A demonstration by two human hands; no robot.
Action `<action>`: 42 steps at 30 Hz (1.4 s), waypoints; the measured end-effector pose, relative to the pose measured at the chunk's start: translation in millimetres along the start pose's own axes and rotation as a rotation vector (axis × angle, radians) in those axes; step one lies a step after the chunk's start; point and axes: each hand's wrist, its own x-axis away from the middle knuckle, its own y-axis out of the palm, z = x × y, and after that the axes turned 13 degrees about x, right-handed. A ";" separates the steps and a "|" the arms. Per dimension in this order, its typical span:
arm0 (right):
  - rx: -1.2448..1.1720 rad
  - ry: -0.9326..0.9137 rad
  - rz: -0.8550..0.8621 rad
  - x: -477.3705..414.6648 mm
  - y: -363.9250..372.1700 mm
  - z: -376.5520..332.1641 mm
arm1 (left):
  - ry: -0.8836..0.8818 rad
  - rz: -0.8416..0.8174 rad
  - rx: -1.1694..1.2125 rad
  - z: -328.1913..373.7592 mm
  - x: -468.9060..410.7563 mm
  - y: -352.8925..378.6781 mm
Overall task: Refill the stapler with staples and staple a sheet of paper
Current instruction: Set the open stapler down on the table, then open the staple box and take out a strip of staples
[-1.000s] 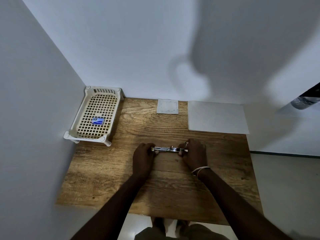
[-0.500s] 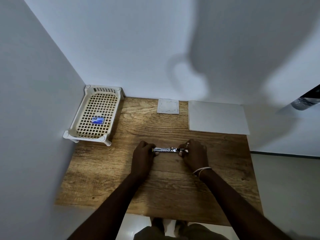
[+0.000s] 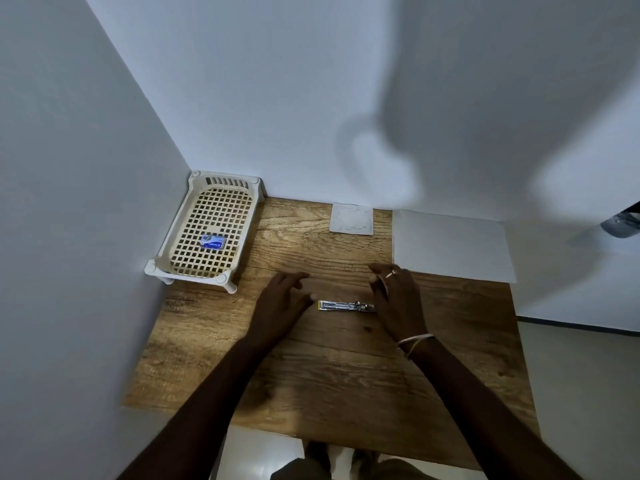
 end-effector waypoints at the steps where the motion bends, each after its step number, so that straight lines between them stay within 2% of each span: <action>1: -0.011 -0.018 0.012 -7.3 -0.3 -9.5 | -0.004 0.041 0.012 0.6 -2.6 -8.5; 10: -0.129 -0.164 -0.027 -61.0 37.7 -121.2 | -0.086 0.400 -0.057 -10.8 -34.3 -86.9; 13: -0.139 -0.193 -0.077 -76.1 56.9 -157.8 | -0.099 0.471 -0.098 -17.8 -46.2 -111.9; 16: -0.073 -0.253 -0.107 -90.5 77.4 -190.3 | -0.190 0.525 -0.073 -26.0 -55.4 -133.2; 20: 0.020 -0.328 -0.155 -103.0 102.1 -221.3 | -0.286 0.511 -0.142 -38.5 -63.0 -149.1; 28: 0.151 -0.393 -0.200 -112.1 129.1 -246.1 | -0.371 0.476 -0.166 -58.6 -71.4 -153.0; 34: 0.121 -0.379 -0.172 -116.8 120.8 -235.3 | -0.334 0.497 -0.049 -55.6 -69.6 -150.7; 42: -0.323 -0.265 -0.005 -99.4 62.7 -177.2 | -0.201 0.498 0.547 -20.6 -62.0 -110.4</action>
